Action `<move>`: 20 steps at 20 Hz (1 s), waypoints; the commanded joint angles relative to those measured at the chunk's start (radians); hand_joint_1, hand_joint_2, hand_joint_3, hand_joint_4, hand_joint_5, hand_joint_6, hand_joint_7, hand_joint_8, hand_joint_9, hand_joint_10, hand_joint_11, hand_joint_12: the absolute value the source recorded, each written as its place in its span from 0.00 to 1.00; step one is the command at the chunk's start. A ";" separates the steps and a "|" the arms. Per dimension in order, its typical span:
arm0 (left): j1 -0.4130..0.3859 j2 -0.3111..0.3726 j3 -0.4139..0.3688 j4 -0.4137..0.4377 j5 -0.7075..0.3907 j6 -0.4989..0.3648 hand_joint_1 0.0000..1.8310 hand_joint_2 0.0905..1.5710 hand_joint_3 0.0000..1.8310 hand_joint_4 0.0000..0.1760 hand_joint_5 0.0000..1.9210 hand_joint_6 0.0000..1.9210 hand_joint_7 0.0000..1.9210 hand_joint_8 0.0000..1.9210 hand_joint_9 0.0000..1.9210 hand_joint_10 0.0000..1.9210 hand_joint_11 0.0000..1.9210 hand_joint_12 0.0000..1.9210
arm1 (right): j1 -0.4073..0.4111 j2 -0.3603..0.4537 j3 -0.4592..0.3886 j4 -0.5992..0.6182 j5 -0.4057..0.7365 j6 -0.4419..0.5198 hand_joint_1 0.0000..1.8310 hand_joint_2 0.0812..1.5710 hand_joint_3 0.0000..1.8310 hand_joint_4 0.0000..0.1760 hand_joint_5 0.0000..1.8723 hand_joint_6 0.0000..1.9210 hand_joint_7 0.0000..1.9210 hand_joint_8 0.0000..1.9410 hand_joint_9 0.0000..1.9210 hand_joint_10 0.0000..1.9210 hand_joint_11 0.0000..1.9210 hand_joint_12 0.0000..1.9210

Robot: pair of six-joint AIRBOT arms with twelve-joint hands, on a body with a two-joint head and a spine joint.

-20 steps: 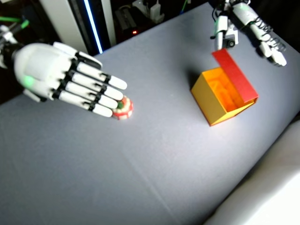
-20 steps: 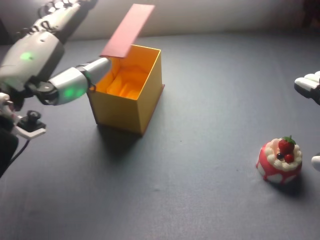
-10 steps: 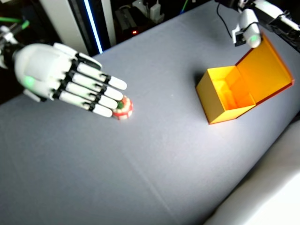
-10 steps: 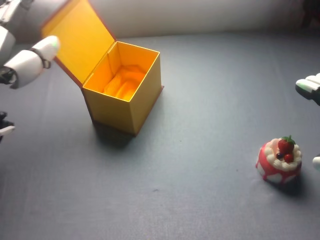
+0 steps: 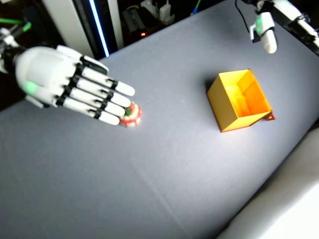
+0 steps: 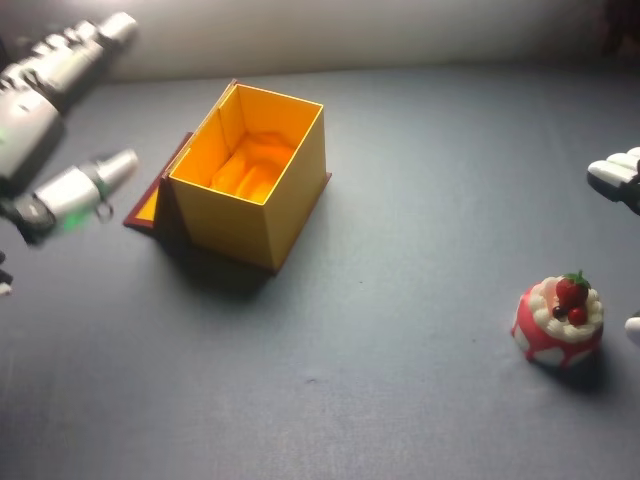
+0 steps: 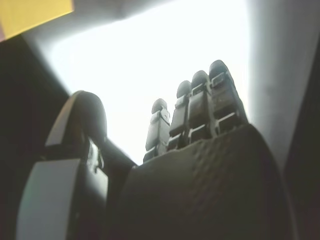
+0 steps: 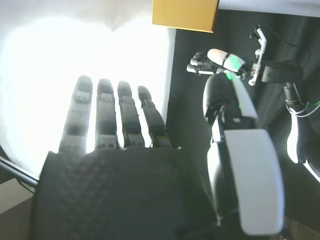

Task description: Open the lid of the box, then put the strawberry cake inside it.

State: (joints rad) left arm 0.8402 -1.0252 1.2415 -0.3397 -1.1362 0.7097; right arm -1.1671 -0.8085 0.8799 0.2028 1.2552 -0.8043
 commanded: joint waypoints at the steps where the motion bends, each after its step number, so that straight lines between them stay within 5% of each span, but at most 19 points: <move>1: 0.003 0.032 -0.014 0.038 -0.124 0.001 0.56 0.84 0.00 0.77 0.00 0.00 0.00 0.00 0.00 0.00 0.00 0.00 | 0.023 -0.001 0.010 -0.003 0.073 0.010 0.34 0.75 0.00 0.00 0.00 0.00 0.00 0.00 0.00 0.00 0.00 0.00; 3: 0.017 0.059 -0.050 0.109 -0.116 0.008 0.56 0.84 0.00 0.63 0.00 0.00 0.00 0.00 0.00 0.00 0.00 0.00 | 0.048 -0.002 0.022 -0.017 0.020 0.012 0.35 0.75 0.00 0.00 0.00 0.00 0.00 0.00 0.00 0.00 0.00 0.00; 4: 0.027 0.074 -0.068 0.138 -0.112 0.016 0.54 0.84 0.00 0.65 0.00 0.00 0.00 0.00 0.00 0.00 0.00 0.00 | 0.060 -0.005 0.030 -0.023 -0.003 0.013 0.35 0.74 0.00 0.00 0.00 0.00 0.00 0.00 0.00 0.00 0.00 0.00; 5: 0.039 0.094 -0.092 0.176 -0.107 0.025 0.54 0.81 0.02 0.66 0.00 0.00 0.00 0.00 0.00 0.00 0.00 0.21 | 0.079 -0.011 0.039 -0.029 -0.037 0.013 0.33 0.74 0.00 0.00 0.00 0.00 0.00 0.00 0.00 0.00 0.00 0.00; 6: 0.046 0.108 -0.108 0.207 -0.096 0.025 0.52 0.81 0.02 0.50 0.00 0.00 0.00 0.00 0.00 0.00 0.00 0.25 | 0.094 -0.017 0.049 -0.038 -0.065 0.016 0.36 0.73 0.00 0.00 0.00 0.00 0.00 0.00 0.00 0.00 0.00 0.00; 9: 0.059 0.150 -0.150 0.296 -0.061 0.025 0.47 0.80 0.00 0.14 0.04 0.01 0.00 0.00 0.00 0.00 0.00 0.19 | 0.135 -0.044 0.083 -0.056 -0.150 0.026 0.44 0.71 0.00 0.00 0.00 0.00 0.00 0.00 0.00 0.00 0.00 0.00; 10: 0.064 0.166 -0.163 0.322 -0.043 0.025 0.43 0.80 0.00 0.21 0.04 0.00 0.00 0.00 0.00 0.00 0.00 0.14 | 0.153 -0.060 0.099 -0.061 -0.190 0.028 0.46 0.70 0.00 0.00 0.00 0.00 0.00 0.00 0.01 0.00 0.01 0.01; 11: 0.068 0.182 -0.174 0.350 -0.018 0.024 0.40 0.81 0.00 0.14 0.04 0.00 0.00 0.00 0.00 0.00 0.00 0.14 | 0.169 -0.074 0.113 -0.066 -0.223 0.028 0.47 0.68 0.00 0.00 0.00 0.00 0.00 0.00 0.02 0.01 0.00 0.17; 12: 0.076 0.194 -0.187 0.367 -0.010 0.023 0.41 0.81 0.00 0.22 0.05 0.01 0.00 0.00 0.00 0.00 0.00 0.13 | 0.182 -0.088 0.126 -0.071 -0.256 0.029 0.48 0.67 0.00 0.00 0.01 0.00 0.02 0.00 0.04 0.02 0.00 0.36; 14: 0.092 0.209 -0.205 0.383 -0.017 0.022 0.43 0.81 0.00 0.24 0.05 0.00 0.00 0.00 0.00 0.00 0.00 0.04 | 0.196 -0.111 0.149 -0.073 -0.304 0.029 0.47 0.67 0.00 0.00 0.03 0.01 0.03 0.00 0.07 0.03 0.00 0.50; 16: 0.099 0.213 -0.212 0.394 -0.034 0.013 0.42 0.83 0.00 0.21 0.05 0.00 0.00 0.00 0.00 0.00 0.00 0.01 | 0.202 -0.133 0.172 -0.072 -0.337 0.045 0.45 0.70 0.00 0.00 0.05 0.01 0.08 0.01 0.08 0.03 0.00 0.50; 17: 0.103 0.216 -0.217 0.400 -0.043 0.009 0.43 0.83 0.00 0.17 0.05 0.00 0.00 0.00 0.00 0.00 0.00 0.01 | 0.203 -0.152 0.195 -0.072 -0.357 0.069 0.48 0.71 0.00 0.00 0.15 0.04 0.17 0.02 0.14 0.06 0.00 0.61; 18: 0.105 0.217 -0.219 0.401 -0.047 0.009 0.42 0.83 0.00 0.14 0.04 0.00 0.00 0.00 0.00 0.00 0.00 0.01 | 0.207 -0.159 0.203 -0.072 -0.366 0.074 0.58 0.72 0.00 0.00 0.35 0.09 0.38 0.11 0.29 0.34 0.14 0.80; 19: 0.109 0.221 -0.224 0.403 -0.057 0.008 0.41 0.83 0.00 0.15 0.04 0.00 0.00 0.00 0.00 0.00 0.00 0.01 | 0.219 -0.170 0.216 -0.072 -0.387 0.075 0.65 0.72 0.00 0.00 0.43 0.48 0.49 0.48 0.43 0.49 0.31 0.83; 20: 0.113 0.224 -0.227 0.403 -0.064 0.008 0.39 0.83 0.00 0.13 0.03 0.01 0.00 0.00 0.00 0.00 0.00 0.08 | 0.226 -0.172 0.220 -0.072 -0.387 0.075 0.67 0.75 0.00 0.00 0.42 0.53 0.46 0.69 0.51 0.71 0.46 0.90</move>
State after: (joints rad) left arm 0.9565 -0.8135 1.0111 0.0822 -1.0702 0.7177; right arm -0.9375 -0.9779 1.0996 0.1326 0.7864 -0.7345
